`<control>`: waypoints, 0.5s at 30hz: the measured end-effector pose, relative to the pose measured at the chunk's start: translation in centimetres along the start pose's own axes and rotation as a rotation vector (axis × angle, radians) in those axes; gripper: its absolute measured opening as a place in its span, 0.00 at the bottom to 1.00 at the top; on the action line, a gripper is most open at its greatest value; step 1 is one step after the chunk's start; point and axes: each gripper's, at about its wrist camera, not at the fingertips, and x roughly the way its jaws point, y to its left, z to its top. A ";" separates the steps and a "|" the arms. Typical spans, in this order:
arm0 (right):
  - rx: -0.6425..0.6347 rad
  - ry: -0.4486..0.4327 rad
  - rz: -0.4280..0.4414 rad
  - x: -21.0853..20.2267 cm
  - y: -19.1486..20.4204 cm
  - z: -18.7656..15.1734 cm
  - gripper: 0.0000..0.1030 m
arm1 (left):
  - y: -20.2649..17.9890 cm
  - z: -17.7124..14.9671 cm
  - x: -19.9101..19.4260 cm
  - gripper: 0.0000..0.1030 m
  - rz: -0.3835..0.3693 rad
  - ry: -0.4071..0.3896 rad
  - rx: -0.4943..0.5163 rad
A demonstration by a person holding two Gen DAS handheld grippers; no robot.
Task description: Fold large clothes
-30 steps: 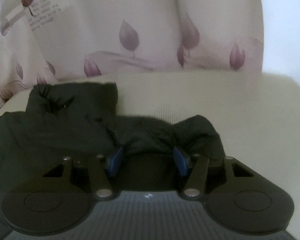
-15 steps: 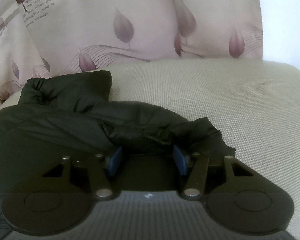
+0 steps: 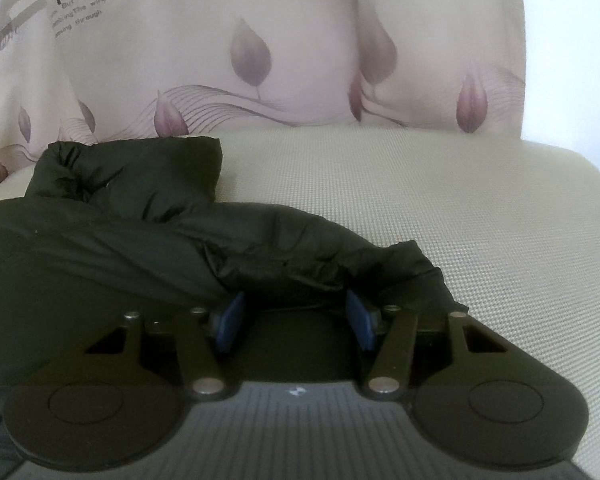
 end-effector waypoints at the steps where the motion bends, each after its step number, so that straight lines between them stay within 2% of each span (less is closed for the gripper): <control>1: -0.003 0.020 0.002 0.0 -0.1 0.5 0.54 | -0.4 0.2 -0.1 0.32 0.019 0.004 0.026; 3: -0.001 0.066 -0.007 -0.5 0.1 1.7 0.62 | -1.0 0.7 -0.6 0.35 0.056 0.008 0.070; 4: 0.007 0.065 -0.015 -1.2 0.2 2.3 0.62 | -1.3 1.0 -1.0 0.38 0.069 0.008 0.085; 7: -0.008 -0.107 0.013 -6.0 1.6 3.6 0.62 | -1.4 2.2 -3.2 0.44 0.057 -0.031 0.055; 10: -0.015 -0.196 0.143 -9.8 4.3 4.2 0.62 | -3.0 3.2 -6.0 0.58 0.031 -0.108 0.062; 12: -0.052 -0.200 0.191 -10.2 6.6 3.9 0.62 | -4.9 3.5 -7.1 0.59 -0.010 -0.130 0.078; 15: -0.125 -0.147 0.220 -8.4 10.5 3.0 0.61 | -8.0 3.6 -7.3 0.56 -0.082 -0.105 0.123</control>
